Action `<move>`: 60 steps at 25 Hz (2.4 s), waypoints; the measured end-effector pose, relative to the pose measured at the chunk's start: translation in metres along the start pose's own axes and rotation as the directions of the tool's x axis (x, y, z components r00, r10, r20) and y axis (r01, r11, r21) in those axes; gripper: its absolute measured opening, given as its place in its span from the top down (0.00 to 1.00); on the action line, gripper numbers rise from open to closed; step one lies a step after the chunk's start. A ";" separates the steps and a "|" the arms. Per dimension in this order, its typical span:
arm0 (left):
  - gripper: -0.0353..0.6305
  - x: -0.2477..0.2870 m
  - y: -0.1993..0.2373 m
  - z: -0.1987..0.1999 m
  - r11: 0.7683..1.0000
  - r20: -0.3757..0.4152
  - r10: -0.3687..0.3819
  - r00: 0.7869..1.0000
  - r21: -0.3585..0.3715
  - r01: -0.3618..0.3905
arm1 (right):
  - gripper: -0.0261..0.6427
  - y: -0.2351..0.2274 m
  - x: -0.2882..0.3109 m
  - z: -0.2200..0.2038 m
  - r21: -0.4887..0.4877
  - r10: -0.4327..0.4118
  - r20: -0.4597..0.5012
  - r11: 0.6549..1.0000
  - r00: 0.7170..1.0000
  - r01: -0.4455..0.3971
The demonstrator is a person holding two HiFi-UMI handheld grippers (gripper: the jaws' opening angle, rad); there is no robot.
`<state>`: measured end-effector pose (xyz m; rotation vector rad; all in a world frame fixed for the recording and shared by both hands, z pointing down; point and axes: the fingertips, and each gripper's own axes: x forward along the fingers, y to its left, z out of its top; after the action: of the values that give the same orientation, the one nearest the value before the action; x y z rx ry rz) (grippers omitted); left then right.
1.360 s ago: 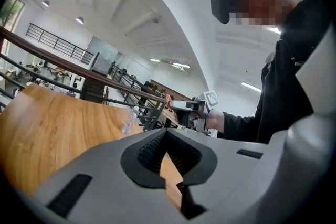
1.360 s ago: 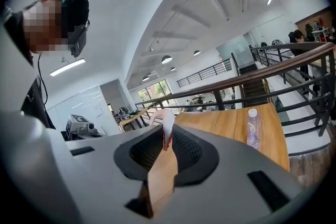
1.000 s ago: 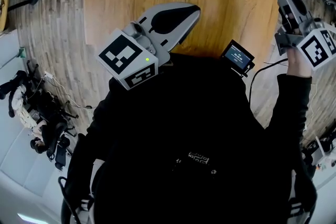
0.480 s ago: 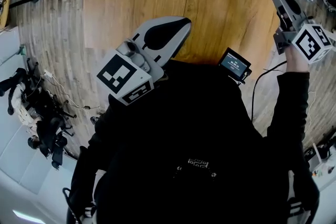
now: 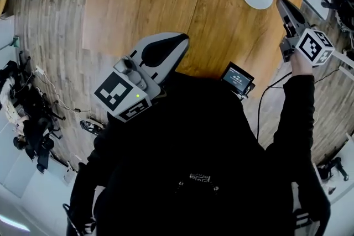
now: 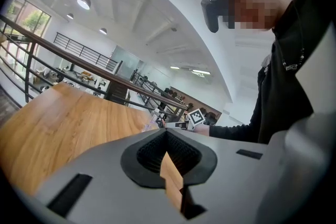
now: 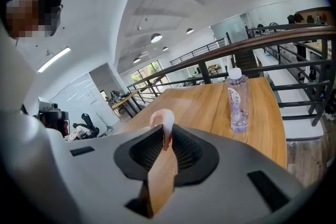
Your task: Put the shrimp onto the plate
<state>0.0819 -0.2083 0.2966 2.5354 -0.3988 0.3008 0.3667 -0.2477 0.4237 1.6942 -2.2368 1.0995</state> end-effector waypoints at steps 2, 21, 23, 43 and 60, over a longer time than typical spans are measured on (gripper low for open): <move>0.94 -0.002 -0.007 -0.006 1.000 0.002 0.009 1.000 -0.010 -0.009 | 0.87 -0.010 -0.003 -0.010 0.007 -0.010 -0.019 1.000 1.000 0.010; 0.94 -0.019 0.021 -0.008 0.990 0.035 0.109 0.993 -0.091 -0.106 | 0.87 -0.080 0.062 -0.064 0.014 -0.073 -0.224 0.997 0.972 0.078; 0.94 -0.021 0.023 -0.010 0.989 0.031 0.114 0.993 -0.102 -0.111 | 0.87 -0.082 0.067 -0.069 0.007 -0.082 -0.238 0.996 0.968 0.086; 0.94 -0.016 0.025 -0.023 0.988 0.008 0.098 0.995 -0.124 -0.097 | 0.86 -0.132 0.109 -0.128 -0.043 -0.224 -0.354 0.974 0.908 0.223; 0.94 -0.014 0.025 -0.033 0.983 0.007 0.098 0.995 -0.158 -0.095 | 0.83 -0.140 0.113 -0.142 -0.035 -0.238 -0.396 0.969 0.887 0.245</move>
<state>0.0563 -0.2078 0.3319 2.3690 -0.5315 0.2755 0.4042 -0.2647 0.6490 1.5319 -1.7229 1.2657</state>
